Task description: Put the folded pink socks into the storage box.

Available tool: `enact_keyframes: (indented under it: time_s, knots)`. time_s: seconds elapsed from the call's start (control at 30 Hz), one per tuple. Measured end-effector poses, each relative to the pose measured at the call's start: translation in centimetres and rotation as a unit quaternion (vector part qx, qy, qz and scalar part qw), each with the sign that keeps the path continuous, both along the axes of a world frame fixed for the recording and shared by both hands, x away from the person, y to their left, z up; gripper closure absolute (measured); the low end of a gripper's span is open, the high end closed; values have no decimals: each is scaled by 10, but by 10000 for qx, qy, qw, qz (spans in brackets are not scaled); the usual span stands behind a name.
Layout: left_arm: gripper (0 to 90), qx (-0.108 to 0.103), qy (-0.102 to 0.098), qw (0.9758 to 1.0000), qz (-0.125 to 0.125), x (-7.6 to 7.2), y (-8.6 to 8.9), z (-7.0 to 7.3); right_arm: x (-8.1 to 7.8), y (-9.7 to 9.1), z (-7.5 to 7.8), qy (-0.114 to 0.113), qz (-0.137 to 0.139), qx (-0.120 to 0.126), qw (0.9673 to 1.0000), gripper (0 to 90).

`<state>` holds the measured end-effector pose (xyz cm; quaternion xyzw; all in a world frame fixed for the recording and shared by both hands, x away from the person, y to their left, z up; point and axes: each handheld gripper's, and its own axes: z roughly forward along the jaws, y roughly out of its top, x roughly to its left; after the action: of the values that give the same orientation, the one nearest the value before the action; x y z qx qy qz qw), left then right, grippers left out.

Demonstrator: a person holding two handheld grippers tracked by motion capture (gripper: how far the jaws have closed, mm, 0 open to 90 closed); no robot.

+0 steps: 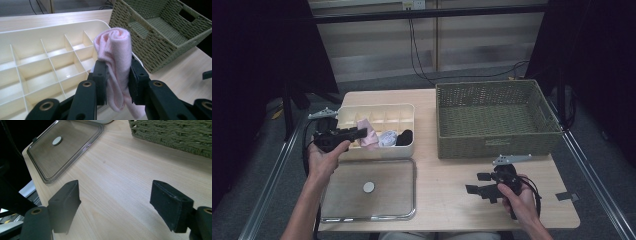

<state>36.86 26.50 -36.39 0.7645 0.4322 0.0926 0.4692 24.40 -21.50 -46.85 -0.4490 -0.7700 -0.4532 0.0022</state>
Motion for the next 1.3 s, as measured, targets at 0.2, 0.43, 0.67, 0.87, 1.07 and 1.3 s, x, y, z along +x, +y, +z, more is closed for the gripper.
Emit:
enact_keyframes:
  time_s: [0.2, 0.43, 0.67, 0.87, 1.07, 1.3]
  knots:
    - [709, -1, -36, 9999, 118, 7, 3, 0, 0, 0, 0, -2, 19, 16, 10000, 228]
    - [710, 51, -146, 9996, 216, 12, 4, 6, 1, -1, 0, -8, 27, 0, 10000, 228]
    - [710, 144, -66, 9992, 377, 25, 8, -3, 1, 0, 0, 1, 40, -11, 10000, 228]
    - [710, 260, -17, 9986, 452, 33, 8, -10, 1, -1, 0, 22, 31, 6, 10000, 228]
    - [711, 313, 94, 9984, 472, 42, 8, -18, 2, -1, -2, 27, 37, -6, 10000, 229]
    - [711, 198, 196, 9985, 481, 50, 7, -31, 2, -2, -2, 51, 50, 19, 10000, 228]
